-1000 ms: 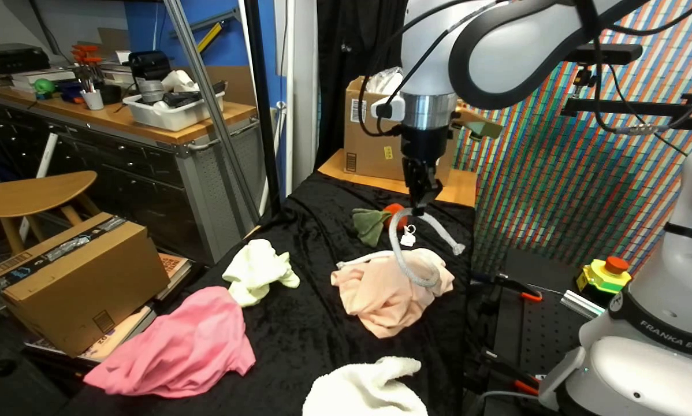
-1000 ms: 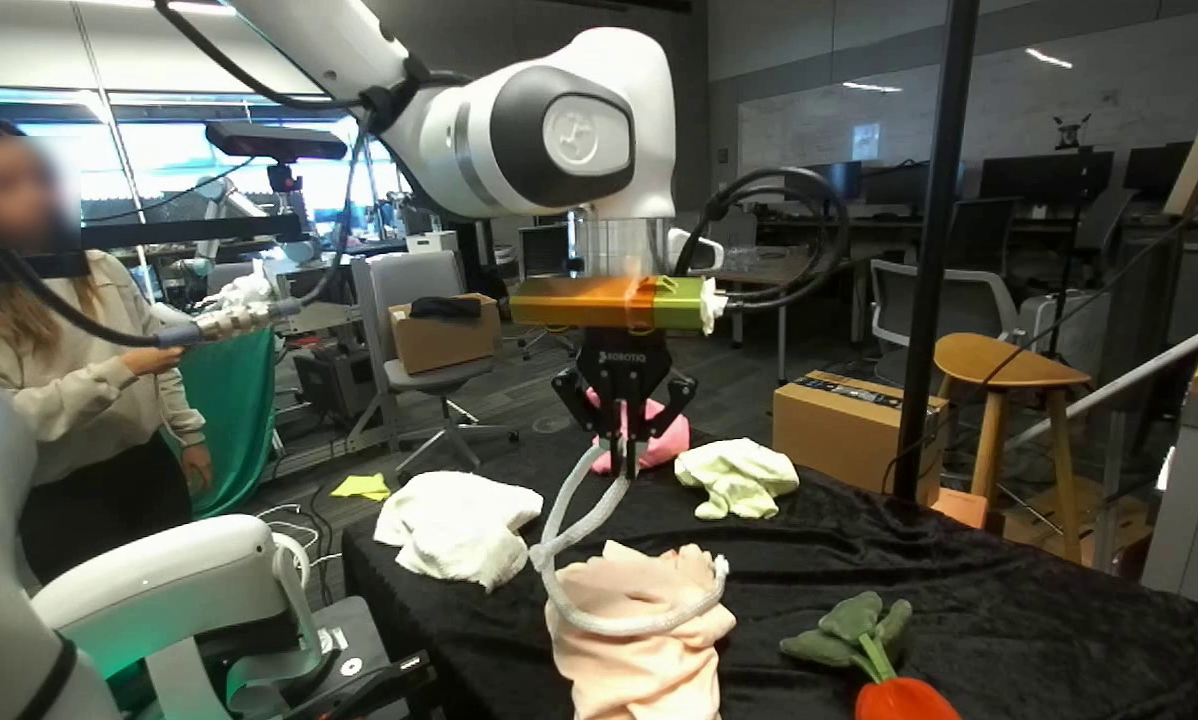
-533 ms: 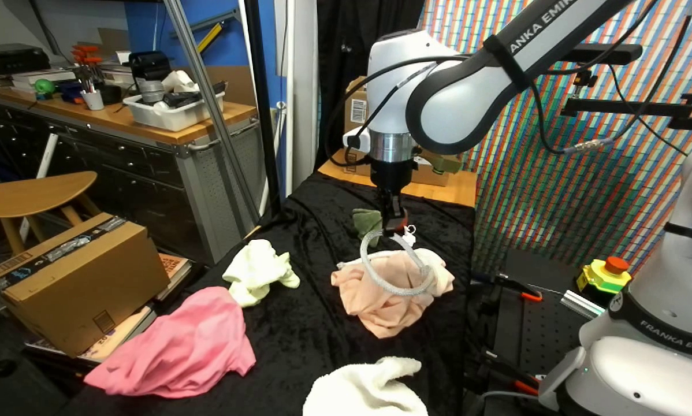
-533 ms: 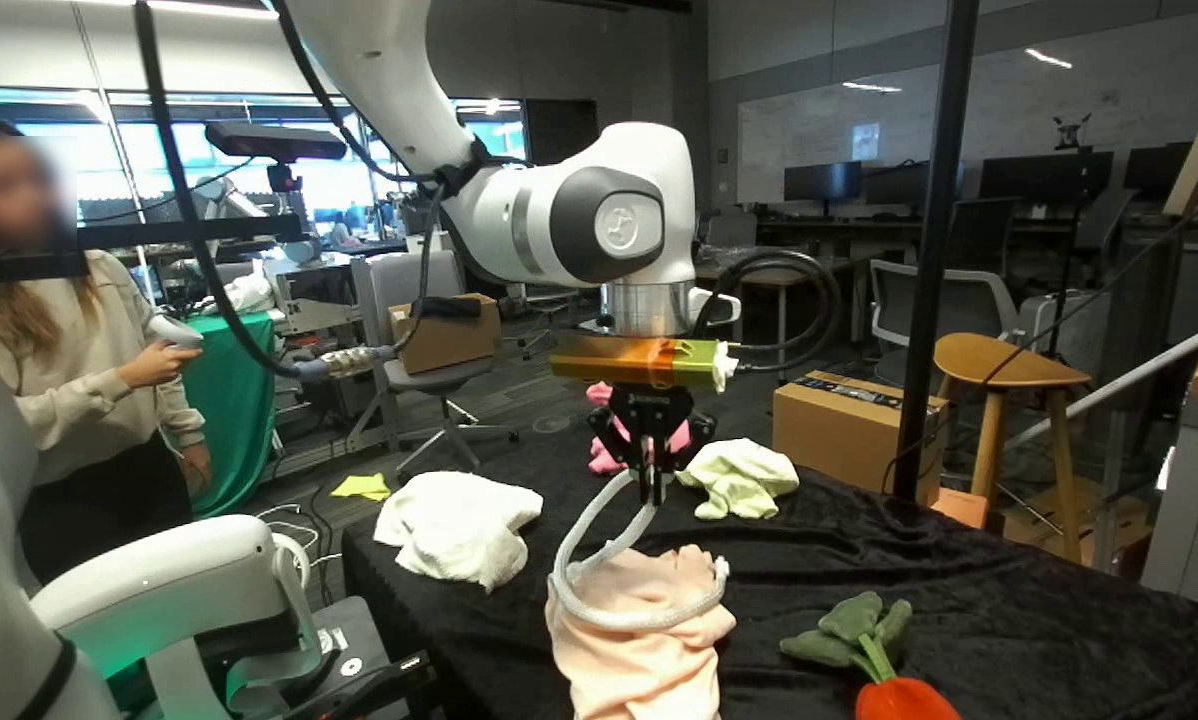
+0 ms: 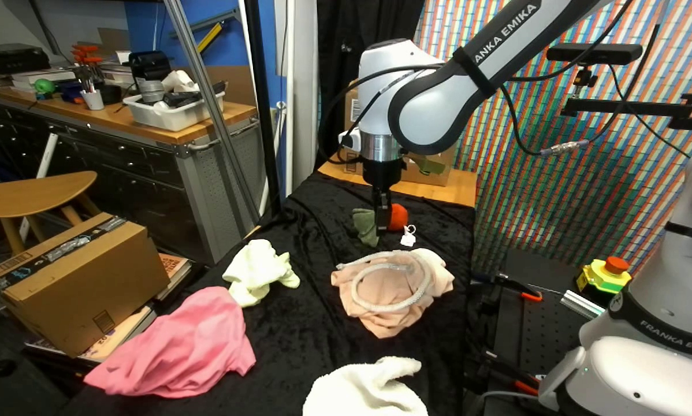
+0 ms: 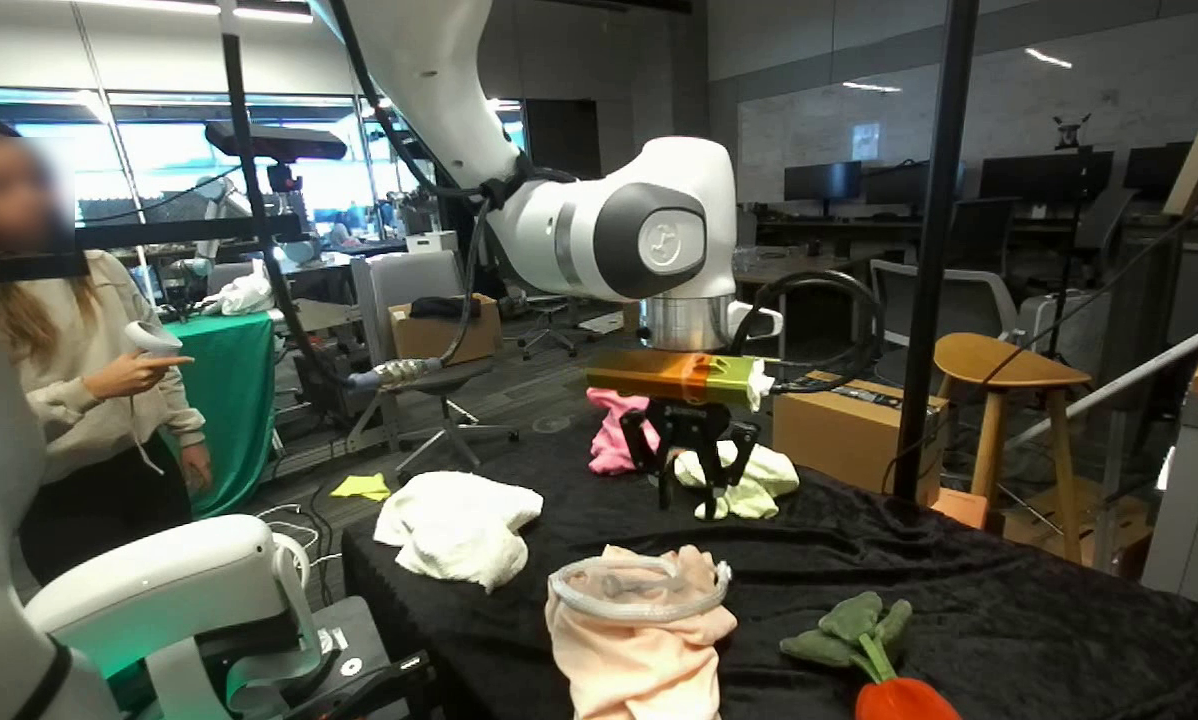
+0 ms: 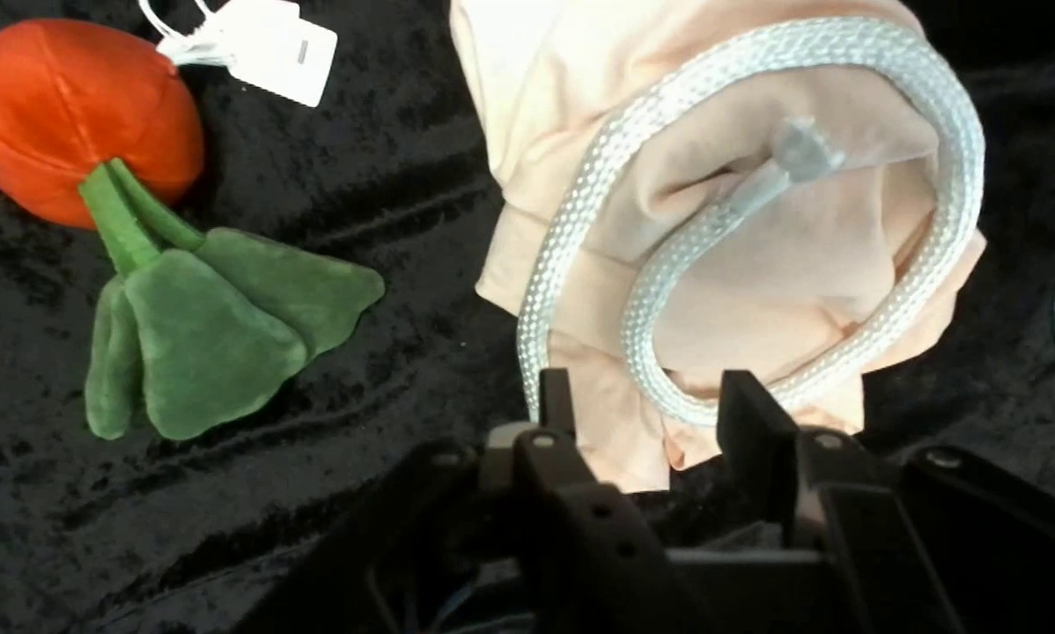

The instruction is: Pile the things on the table on top of the peach shirt

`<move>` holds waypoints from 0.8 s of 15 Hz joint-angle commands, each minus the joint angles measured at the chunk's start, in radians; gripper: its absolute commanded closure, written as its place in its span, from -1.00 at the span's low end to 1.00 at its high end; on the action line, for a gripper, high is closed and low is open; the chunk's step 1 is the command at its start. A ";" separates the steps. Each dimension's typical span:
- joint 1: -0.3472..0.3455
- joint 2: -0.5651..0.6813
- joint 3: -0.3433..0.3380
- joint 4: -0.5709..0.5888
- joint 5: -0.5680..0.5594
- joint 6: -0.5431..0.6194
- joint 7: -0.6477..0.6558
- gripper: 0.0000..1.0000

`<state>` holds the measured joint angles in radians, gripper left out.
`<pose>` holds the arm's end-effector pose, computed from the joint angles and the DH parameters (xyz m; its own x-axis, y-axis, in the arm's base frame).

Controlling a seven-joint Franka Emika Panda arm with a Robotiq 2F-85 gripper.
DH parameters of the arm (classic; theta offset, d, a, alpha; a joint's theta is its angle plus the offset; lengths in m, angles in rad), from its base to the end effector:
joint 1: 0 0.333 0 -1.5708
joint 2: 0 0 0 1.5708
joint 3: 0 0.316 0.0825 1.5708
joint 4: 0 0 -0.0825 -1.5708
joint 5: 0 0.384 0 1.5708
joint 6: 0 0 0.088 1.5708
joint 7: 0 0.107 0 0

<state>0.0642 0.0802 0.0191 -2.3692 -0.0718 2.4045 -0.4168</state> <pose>0.4976 0.0411 0.2876 0.8491 0.5249 -0.0600 0.5268 -0.8497 0.0218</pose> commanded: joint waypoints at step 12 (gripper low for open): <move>-0.172 0.071 -0.096 0.053 0.052 0.108 0.016 -1.00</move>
<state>-0.0890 0.0975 -0.0736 -2.3551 -0.0557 2.4807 -0.3962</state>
